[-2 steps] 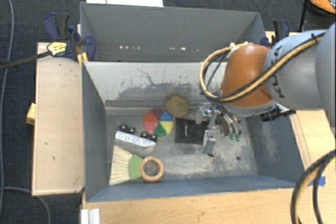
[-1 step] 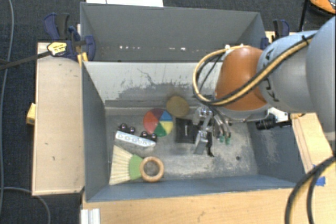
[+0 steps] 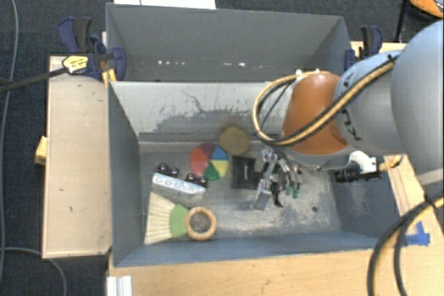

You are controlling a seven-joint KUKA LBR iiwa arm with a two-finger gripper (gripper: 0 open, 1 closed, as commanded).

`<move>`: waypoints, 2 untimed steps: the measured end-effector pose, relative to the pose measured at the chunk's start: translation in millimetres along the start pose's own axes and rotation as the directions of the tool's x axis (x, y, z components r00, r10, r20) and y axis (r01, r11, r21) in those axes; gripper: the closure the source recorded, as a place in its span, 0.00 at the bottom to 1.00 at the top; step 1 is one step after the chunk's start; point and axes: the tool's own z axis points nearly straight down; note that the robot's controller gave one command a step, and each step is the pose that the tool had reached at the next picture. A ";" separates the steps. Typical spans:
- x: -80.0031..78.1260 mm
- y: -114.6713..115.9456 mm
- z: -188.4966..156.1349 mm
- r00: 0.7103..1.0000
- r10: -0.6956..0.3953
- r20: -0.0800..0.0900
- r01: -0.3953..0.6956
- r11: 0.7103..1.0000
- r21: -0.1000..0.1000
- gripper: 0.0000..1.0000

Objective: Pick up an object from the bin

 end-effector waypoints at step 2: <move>8.6 -3.8 1.9 0.976 0.217 0.005 -0.217 0.976 -0.003 1.00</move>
Offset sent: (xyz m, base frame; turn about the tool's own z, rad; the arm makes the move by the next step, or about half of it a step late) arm 0.0000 0.0000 0.0000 0.0000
